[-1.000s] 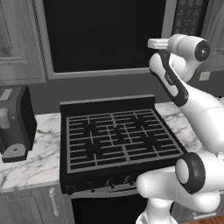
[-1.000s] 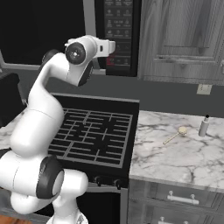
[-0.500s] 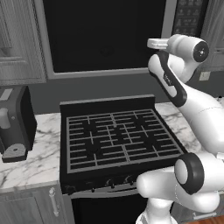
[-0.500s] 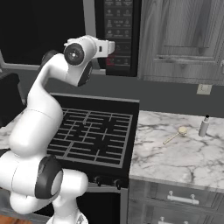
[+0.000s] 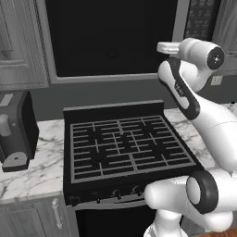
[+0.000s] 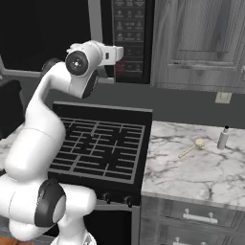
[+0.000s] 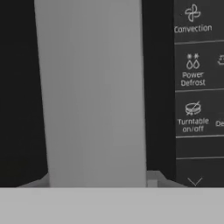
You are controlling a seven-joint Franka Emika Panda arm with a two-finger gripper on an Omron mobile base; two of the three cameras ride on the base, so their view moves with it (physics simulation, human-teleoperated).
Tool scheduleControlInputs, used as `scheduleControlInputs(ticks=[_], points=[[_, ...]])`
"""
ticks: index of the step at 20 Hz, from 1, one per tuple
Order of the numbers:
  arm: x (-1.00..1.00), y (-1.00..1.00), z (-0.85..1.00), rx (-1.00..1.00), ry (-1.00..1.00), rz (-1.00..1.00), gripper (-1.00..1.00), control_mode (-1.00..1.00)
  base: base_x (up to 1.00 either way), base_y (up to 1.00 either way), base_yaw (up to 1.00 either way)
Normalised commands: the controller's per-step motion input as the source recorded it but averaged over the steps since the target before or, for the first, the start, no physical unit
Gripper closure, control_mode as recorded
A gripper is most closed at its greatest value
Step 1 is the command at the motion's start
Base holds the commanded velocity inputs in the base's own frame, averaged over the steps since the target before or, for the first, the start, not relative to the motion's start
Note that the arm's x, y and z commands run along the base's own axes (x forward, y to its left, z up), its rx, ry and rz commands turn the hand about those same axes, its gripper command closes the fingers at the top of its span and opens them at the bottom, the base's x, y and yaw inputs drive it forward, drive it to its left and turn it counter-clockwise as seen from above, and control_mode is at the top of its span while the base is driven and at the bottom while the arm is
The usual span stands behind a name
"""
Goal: Open the microwave door.
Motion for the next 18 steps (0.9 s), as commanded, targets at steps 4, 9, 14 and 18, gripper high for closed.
scheduleControlInputs(ticks=[4, 9, 14, 18], points=[[-0.97, -0.02, 0.47, 0.0, -0.15, 0.0, 1.0, -1.0, 0.0, 0.0, 0.0], [-1.0, -0.01, 0.61, 0.0, -0.13, 0.0, 1.0, -1.0, 0.0, 0.0, 0.0], [-1.0, 0.0, 0.81, 0.0, -0.08, -0.01, 1.0, -1.0, 0.0, 0.0, 0.0], [-1.0, 0.09, 0.93, 0.0, -0.01, -0.03, 1.0, -1.0, 0.0, 0.0, 0.0]])
